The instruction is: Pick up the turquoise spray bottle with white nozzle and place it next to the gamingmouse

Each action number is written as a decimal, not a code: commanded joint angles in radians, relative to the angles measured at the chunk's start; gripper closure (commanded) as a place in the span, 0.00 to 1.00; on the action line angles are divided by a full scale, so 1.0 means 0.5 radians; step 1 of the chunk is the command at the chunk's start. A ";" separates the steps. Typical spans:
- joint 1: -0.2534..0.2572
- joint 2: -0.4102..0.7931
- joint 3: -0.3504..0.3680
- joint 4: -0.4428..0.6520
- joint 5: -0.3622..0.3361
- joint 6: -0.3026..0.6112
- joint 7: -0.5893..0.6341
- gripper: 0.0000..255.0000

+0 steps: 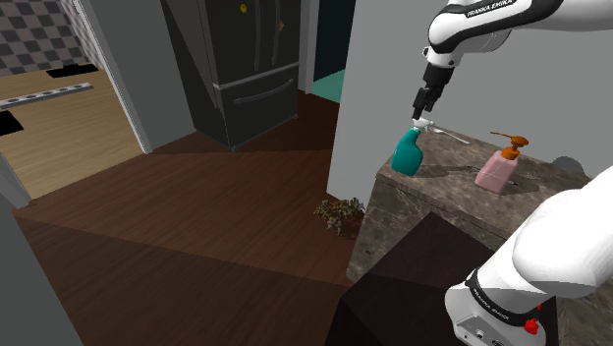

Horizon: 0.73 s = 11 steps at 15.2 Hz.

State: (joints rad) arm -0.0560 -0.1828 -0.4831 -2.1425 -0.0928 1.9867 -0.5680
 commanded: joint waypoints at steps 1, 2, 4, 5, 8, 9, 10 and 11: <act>-0.006 0.161 -0.062 0.101 0.077 0.046 -0.128 0.00; -0.013 0.223 -0.082 0.143 0.111 0.057 -0.177 0.00; -0.016 0.241 -0.082 0.106 0.120 0.110 -0.184 0.00; -0.017 0.251 -0.084 0.088 0.125 0.137 -0.188 0.00; -0.018 0.283 -0.088 0.037 0.142 0.216 -0.201 0.00; -0.019 0.295 -0.090 0.021 0.149 0.242 -0.206 0.00; -0.019 0.302 -0.090 0.012 0.153 0.258 -0.209 0.00; -0.019 0.302 -0.090 0.012 0.152 0.258 -0.209 0.00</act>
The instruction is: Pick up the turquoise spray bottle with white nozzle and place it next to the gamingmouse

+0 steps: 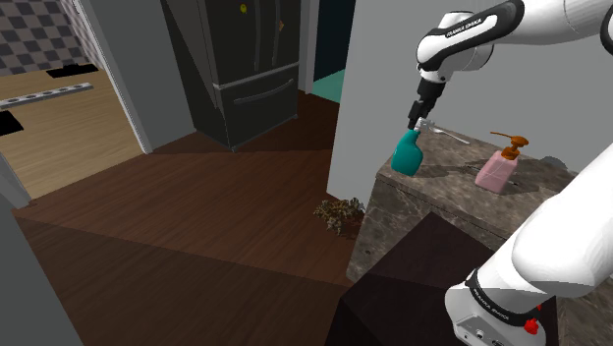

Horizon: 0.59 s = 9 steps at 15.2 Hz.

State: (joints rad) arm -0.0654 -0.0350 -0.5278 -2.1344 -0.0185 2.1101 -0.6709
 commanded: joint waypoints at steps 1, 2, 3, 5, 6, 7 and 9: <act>0.000 0.006 -0.001 -0.004 0.004 0.011 -0.003 0.00; 0.000 0.006 -0.001 -0.004 0.004 0.011 -0.003 0.00; 0.000 0.006 -0.001 -0.004 0.004 0.011 -0.003 0.00; 0.000 0.006 -0.001 -0.004 0.004 0.011 -0.003 0.00; 0.000 0.006 -0.001 -0.004 0.004 0.011 -0.003 0.00; 0.000 0.006 -0.001 -0.004 0.004 0.011 -0.003 1.00; 0.000 0.006 -0.001 -0.004 0.004 0.011 -0.003 1.00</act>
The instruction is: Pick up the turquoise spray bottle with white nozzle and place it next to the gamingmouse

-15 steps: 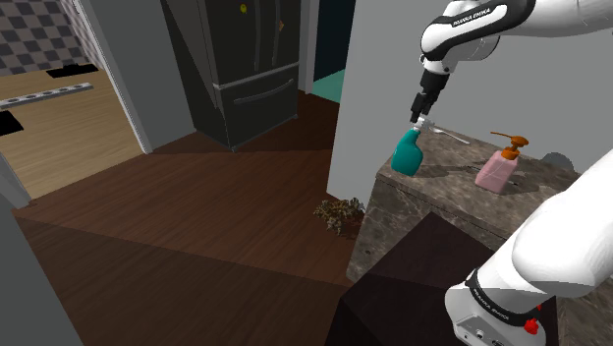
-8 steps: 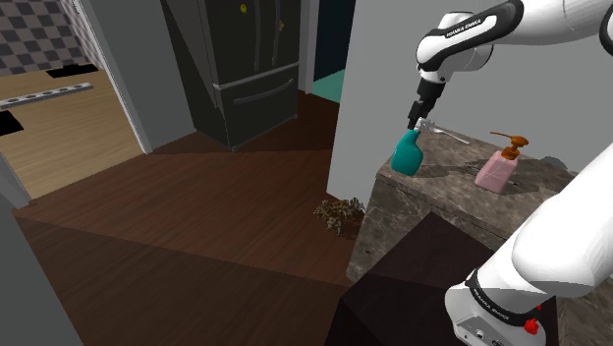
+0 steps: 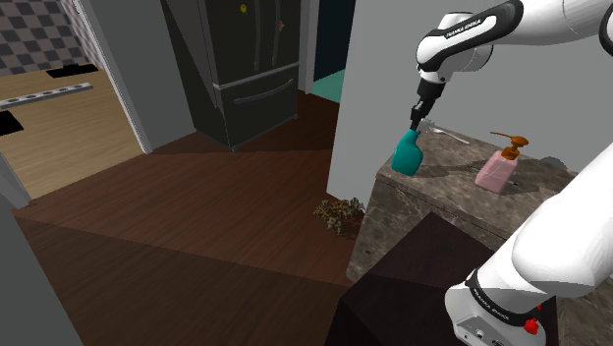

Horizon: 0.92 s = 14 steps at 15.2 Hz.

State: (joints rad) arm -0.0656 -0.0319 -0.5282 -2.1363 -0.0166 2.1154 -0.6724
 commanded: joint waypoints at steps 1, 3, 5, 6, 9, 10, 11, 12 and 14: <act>0.000 0.000 0.000 0.000 0.000 0.000 0.000 1.00; 0.000 0.000 0.000 0.000 0.000 0.000 0.000 1.00; 0.000 0.001 0.000 0.000 0.000 0.000 0.000 1.00; 0.000 0.001 0.000 0.000 0.000 0.000 0.000 1.00; 0.001 -0.023 0.002 0.032 -0.013 -0.053 0.010 1.00; 0.002 -0.034 0.004 0.049 -0.019 -0.079 0.014 1.00; 0.002 -0.044 0.005 0.067 -0.024 -0.106 0.018 1.00; 0.003 -0.054 0.007 0.084 -0.029 -0.132 0.022 1.00; 0.004 -0.072 0.010 0.121 -0.038 -0.185 0.029 1.00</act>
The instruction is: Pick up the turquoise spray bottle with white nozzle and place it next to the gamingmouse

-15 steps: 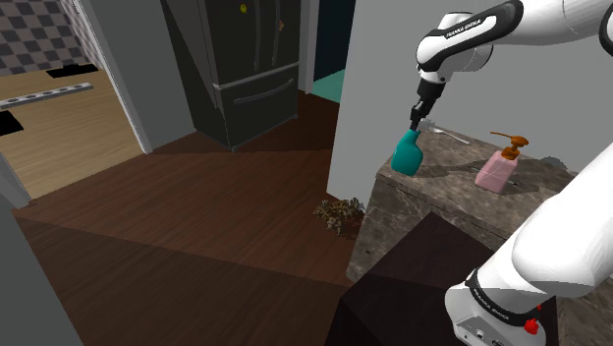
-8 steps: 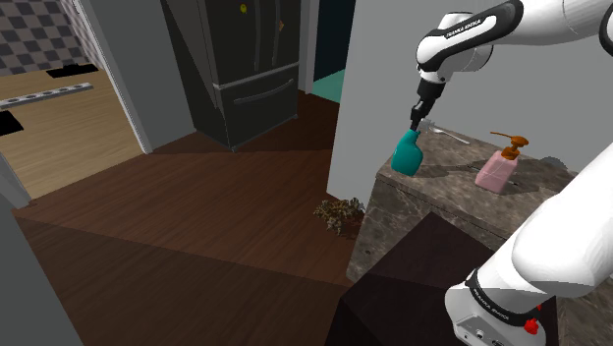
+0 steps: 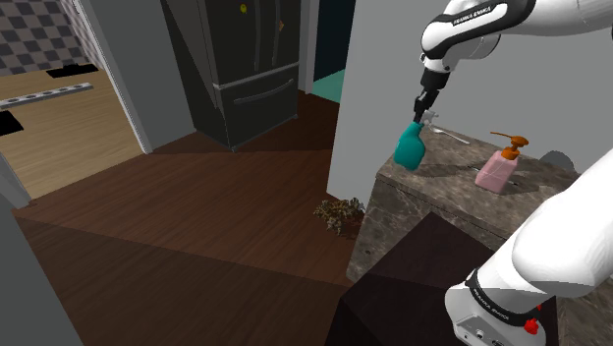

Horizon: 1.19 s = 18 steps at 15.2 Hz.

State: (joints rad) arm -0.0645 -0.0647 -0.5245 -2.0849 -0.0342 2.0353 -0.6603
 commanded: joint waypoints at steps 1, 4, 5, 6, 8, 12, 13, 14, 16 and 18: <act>0.002 -0.015 0.004 0.038 -0.007 -0.051 0.008 1.00; 0.004 -0.038 0.009 0.098 -0.018 -0.131 0.017 1.00; 0.004 -0.044 0.010 0.118 -0.021 -0.158 0.019 1.00; 0.005 -0.050 0.012 0.140 -0.023 -0.184 0.021 1.00; 0.006 -0.061 0.014 0.184 -0.028 -0.237 0.025 1.00; 0.008 -0.076 0.020 0.277 -0.033 -0.344 0.029 1.00; 0.009 -0.078 0.021 0.301 -0.034 -0.371 0.030 1.00; 0.010 -0.080 0.022 0.326 -0.035 -0.397 0.031 1.00; 0.011 -0.083 0.024 0.377 -0.035 -0.451 0.031 1.00; 0.012 -0.084 0.025 0.430 -0.035 -0.505 0.031 1.00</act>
State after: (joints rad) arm -0.0598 -0.1072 -0.5135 -1.8837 -0.0522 1.7967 -0.6468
